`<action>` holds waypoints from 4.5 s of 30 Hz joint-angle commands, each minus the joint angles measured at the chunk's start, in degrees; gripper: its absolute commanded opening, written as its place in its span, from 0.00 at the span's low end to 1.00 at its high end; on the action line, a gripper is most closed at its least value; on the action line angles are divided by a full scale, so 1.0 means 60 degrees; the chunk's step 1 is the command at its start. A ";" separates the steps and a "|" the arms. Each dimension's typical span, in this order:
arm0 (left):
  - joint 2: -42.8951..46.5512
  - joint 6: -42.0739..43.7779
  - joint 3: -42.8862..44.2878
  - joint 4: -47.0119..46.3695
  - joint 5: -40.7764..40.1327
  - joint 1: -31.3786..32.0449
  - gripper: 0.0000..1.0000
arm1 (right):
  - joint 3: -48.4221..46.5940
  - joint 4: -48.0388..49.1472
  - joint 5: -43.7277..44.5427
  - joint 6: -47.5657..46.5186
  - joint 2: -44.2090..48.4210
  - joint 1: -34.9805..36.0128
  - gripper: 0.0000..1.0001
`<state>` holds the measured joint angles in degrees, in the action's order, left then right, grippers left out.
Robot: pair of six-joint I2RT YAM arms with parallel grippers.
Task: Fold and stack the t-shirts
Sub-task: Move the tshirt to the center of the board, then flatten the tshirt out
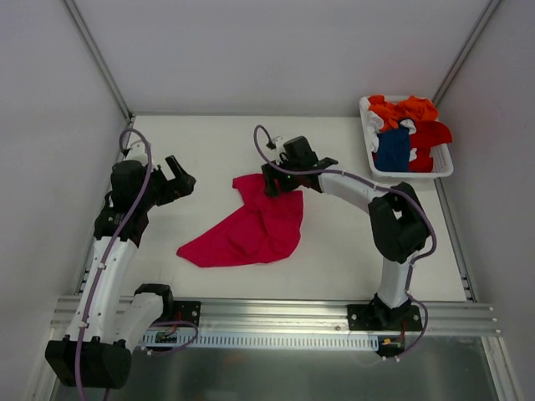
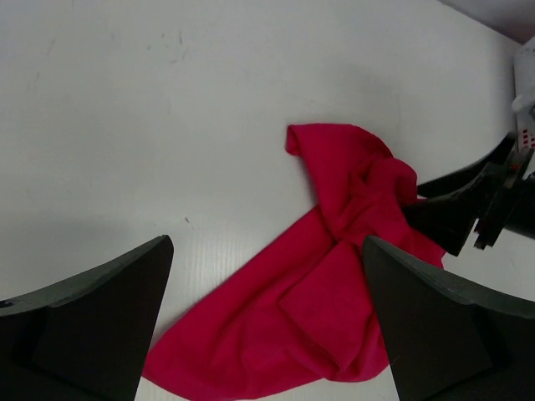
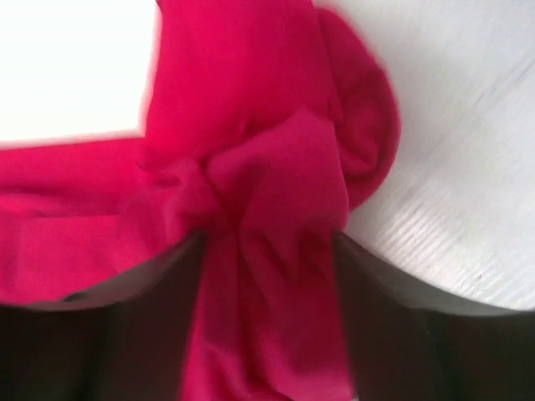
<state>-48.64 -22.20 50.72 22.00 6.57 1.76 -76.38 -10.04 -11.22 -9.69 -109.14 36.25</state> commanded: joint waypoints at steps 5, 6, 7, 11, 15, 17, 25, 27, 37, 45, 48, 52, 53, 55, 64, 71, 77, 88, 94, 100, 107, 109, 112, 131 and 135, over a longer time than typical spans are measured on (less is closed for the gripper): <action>-0.0315 -0.0796 -0.0411 -0.0034 0.1190 -0.0088 0.99 | -0.2941 -0.1834 -0.0736 -0.0113 0.1534 -0.0855 0.94; -0.0345 -0.0914 -0.0455 -0.0034 0.1176 -0.0088 0.99 | -0.3205 -0.2190 -0.0824 -0.0069 0.1637 -0.1045 0.96; -0.0374 -0.1263 -0.0542 -0.0019 0.1190 -0.0088 0.99 | -0.3643 -0.2483 -0.0883 -0.0083 0.1754 -0.1104 0.99; -0.0681 -0.2553 -0.0791 0.0273 0.1117 -0.0088 0.95 | -0.3882 -0.3583 -0.1000 -0.0231 0.2384 -0.0959 0.99; -0.0668 -0.3667 -0.1172 0.1194 0.0666 -0.0088 0.93 | -0.2932 -0.3673 -0.0606 0.0457 0.2736 -0.0244 1.00; -0.0406 -0.4049 -0.1450 0.1898 0.0415 -0.0088 0.94 | -0.2362 -0.3615 -0.0168 0.0822 0.2809 0.0297 1.00; -0.0476 -0.4459 -0.2286 0.2618 -0.0212 -0.0088 0.95 | -0.3014 -0.3830 0.1153 0.1338 0.1334 0.2043 0.99; -0.0637 -0.4431 -0.2228 0.2603 -0.0565 -0.0088 0.95 | -0.4156 -0.4300 0.1793 0.0958 0.0264 0.2380 0.99; -0.1576 -0.4693 -0.2373 0.2589 -0.0889 -0.0088 0.93 | -0.5248 -0.5636 0.1814 0.0064 -0.1498 0.3158 0.99; -0.2540 -0.5119 -0.2536 0.2559 -0.1169 -0.0088 0.90 | -0.3896 -0.4698 0.0347 -0.0391 -0.1584 0.3304 0.93; -0.2732 -0.5134 -0.2477 0.2486 -0.1124 -0.0074 0.86 | -0.4043 -0.4611 0.0055 -0.0611 -0.1790 0.3348 0.93; -0.2820 -0.5134 -0.2593 0.2209 -0.1124 -0.0074 0.74 | -0.4101 -0.4610 -0.0150 -0.0699 -0.2082 0.3363 0.95; -0.2908 -0.5148 -0.2652 0.2164 -0.0834 -0.0074 0.70 | -0.4174 -0.4625 -0.0296 -0.0742 -0.2155 0.3392 0.96; -0.2982 -0.5192 -0.2740 0.2091 -0.0671 -0.0088 0.68 | -0.4175 -0.4610 -0.0268 -0.0728 -0.2258 0.3450 0.96; -0.3231 -0.5046 -0.3019 0.1592 -0.0728 -0.0074 0.59 | -0.3896 -0.4171 0.0653 -0.0509 -0.2713 0.3656 0.91; -0.3143 -0.5002 -0.3106 0.1578 -0.0904 -0.0088 0.00 | -0.4042 -0.4010 0.1532 -0.0684 -0.2494 0.3597 0.19; -0.2748 -0.4227 -0.2434 0.1344 -0.1035 -0.0088 0.00 | -0.4567 -0.3995 0.1812 -0.0465 -0.1337 0.2954 0.00; -0.3129 -0.1650 0.1696 0.1138 -0.1331 -0.1127 0.00 | -0.6650 -0.3529 0.2149 0.0107 0.0859 -0.0664 0.01; -0.2528 -0.0638 0.2504 0.1007 -0.1534 -0.1612 0.00 | -0.6007 -0.2999 0.1519 -0.0068 0.2120 -0.1646 0.01; -0.3053 -0.0460 0.1773 0.0875 -0.0144 -0.1612 0.00 | -0.3056 -0.2809 0.1080 0.0062 0.3657 -0.1706 0.01; -0.2617 0.0796 0.2061 0.0801 0.1393 -0.1568 0.00 | -0.1652 -0.2809 0.1005 0.0167 0.5664 -0.1720 0.00; -0.2150 0.0828 0.2458 0.0801 0.2548 -0.1408 0.00 | -0.2325 -0.2852 0.1430 -0.0082 0.5856 -0.1749 0.01; -0.1680 0.0332 0.3337 0.0918 0.3022 -0.0198 0.00 | -0.4389 -0.3539 0.1577 -0.0537 0.5507 -0.1735 0.01; 0.0447 -0.5558 -0.0527 0.3554 -0.0123 0.0805 0.00 | -0.9551 -0.2577 -0.2758 0.0253 -0.1744 -0.0051 0.00; 0.0504 -0.5515 -0.1055 0.3730 -0.0216 0.0805 0.00 | -0.9375 -0.2091 -0.2861 0.0326 -0.2813 0.0636 0.01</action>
<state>-46.74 -53.23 45.95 42.46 9.54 6.35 -131.52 -25.52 -24.53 -8.58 -126.98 36.80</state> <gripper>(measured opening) 0.021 0.019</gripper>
